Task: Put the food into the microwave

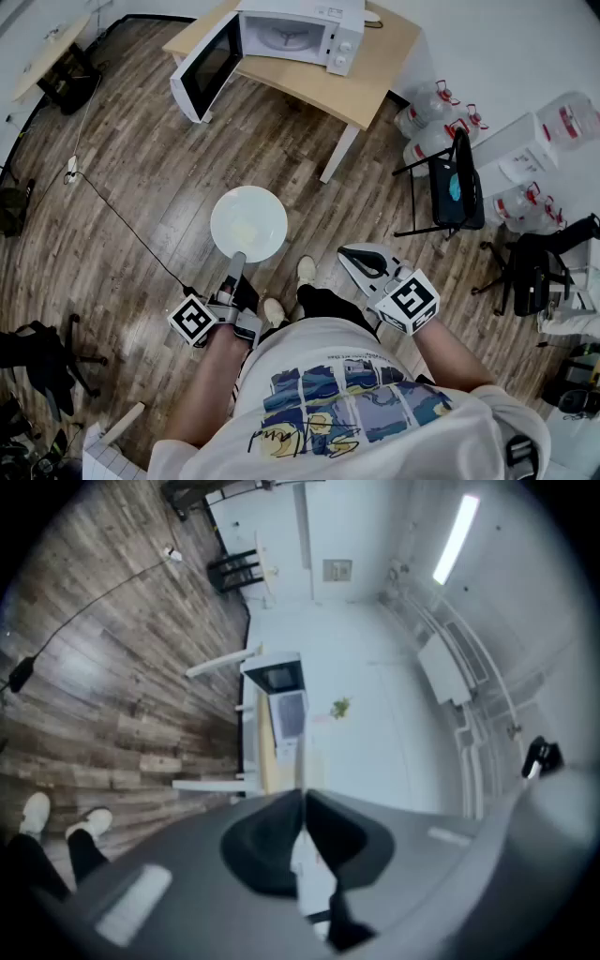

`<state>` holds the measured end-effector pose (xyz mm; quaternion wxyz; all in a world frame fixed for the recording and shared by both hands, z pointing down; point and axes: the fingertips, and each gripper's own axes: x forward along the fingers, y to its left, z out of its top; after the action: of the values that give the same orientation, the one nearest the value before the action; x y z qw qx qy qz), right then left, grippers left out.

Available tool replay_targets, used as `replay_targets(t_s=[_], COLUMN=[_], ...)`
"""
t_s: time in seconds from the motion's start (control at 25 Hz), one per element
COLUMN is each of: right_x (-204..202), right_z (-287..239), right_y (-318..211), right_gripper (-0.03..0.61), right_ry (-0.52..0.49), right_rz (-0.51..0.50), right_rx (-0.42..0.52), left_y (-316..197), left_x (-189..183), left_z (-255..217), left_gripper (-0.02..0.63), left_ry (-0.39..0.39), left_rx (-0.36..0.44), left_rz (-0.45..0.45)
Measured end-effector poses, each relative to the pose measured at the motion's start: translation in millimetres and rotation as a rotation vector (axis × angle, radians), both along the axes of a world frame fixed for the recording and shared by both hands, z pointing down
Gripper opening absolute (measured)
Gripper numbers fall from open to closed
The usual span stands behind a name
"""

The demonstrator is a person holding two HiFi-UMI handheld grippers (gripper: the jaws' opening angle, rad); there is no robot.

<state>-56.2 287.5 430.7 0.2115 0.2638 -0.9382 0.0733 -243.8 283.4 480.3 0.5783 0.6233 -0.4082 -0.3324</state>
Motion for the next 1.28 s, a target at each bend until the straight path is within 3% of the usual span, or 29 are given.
replay_targets(t_s=[0.24,0.48,0.72,0.8,0.92,1.28], right_x=[10,24,57,76,105,194], right_z=[1,9,7,2,-7,8], right_y=[12,-28,-112,-143,-184,-268], right_gripper=[0.005,0.005,0.008,0.066,0.075,0.121], right_ry=[-0.005,-0.031,-0.049,-0.061,-0.066,-0.042], right_rz=[0.030,0.022,-0.020,-0.027,-0.028,0.041], right_rx=[-0.008,-0.013,0.016,0.033,0.059,0.042], left_y=[7,-30,-103,-131,-172,-295], left_x=[12,30,65,80,98,128], left_z=[13,14,10,9,6,6], left_gripper=[0.018,0.018,0.018,0.018,0.018,0.018], left_ry=[-0.015,-0.020,-0.005,-0.007,-0.007,-0.028], left_rx=[-0.026,-0.023,-0.012,-0.013,-0.013,0.014], left_rz=[0.028,0.028,0.000,-0.017,-0.050,-0.130])
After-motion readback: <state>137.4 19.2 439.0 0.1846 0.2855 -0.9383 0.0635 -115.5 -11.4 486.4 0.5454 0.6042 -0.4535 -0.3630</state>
